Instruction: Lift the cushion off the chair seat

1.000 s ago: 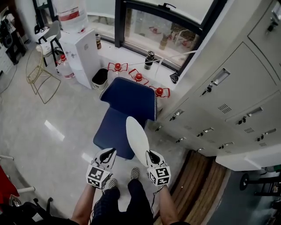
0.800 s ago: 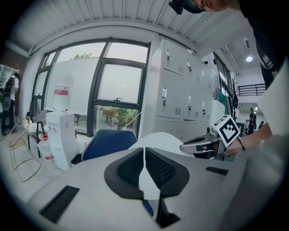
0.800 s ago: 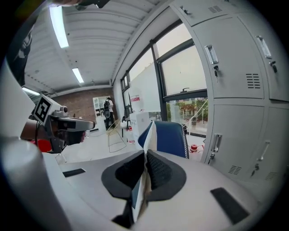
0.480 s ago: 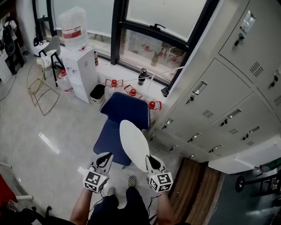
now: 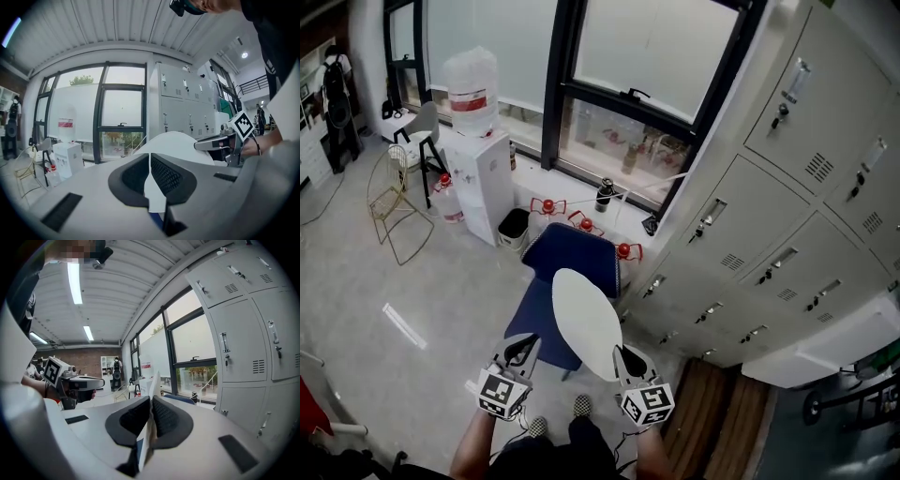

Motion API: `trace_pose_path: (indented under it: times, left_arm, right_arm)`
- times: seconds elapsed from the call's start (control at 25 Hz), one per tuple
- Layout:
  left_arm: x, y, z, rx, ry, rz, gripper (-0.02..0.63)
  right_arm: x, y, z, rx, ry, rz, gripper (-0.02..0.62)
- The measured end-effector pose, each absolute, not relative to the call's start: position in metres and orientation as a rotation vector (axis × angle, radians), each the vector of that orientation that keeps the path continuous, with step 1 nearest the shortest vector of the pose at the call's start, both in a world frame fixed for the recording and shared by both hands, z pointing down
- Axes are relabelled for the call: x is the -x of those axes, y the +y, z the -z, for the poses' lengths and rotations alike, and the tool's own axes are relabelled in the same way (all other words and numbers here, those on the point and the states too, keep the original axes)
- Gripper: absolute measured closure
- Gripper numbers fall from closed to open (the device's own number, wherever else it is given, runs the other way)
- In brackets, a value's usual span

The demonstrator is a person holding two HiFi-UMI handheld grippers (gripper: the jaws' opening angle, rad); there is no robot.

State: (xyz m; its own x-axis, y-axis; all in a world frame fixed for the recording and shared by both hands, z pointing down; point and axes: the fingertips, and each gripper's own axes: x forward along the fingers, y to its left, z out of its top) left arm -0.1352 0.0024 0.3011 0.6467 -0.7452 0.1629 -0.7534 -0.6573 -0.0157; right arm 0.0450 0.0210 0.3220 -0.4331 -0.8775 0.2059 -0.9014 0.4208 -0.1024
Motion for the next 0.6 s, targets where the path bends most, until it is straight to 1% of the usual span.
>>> trace_pose_path:
  times: [0.6]
  left_arm:
    - [0.153,0.036,-0.279,-2.830,-1.296,-0.192,0.578]
  right_arm:
    - [-0.049,0.069,-0.285,-1.690,-2.541,-0.209,0.557]
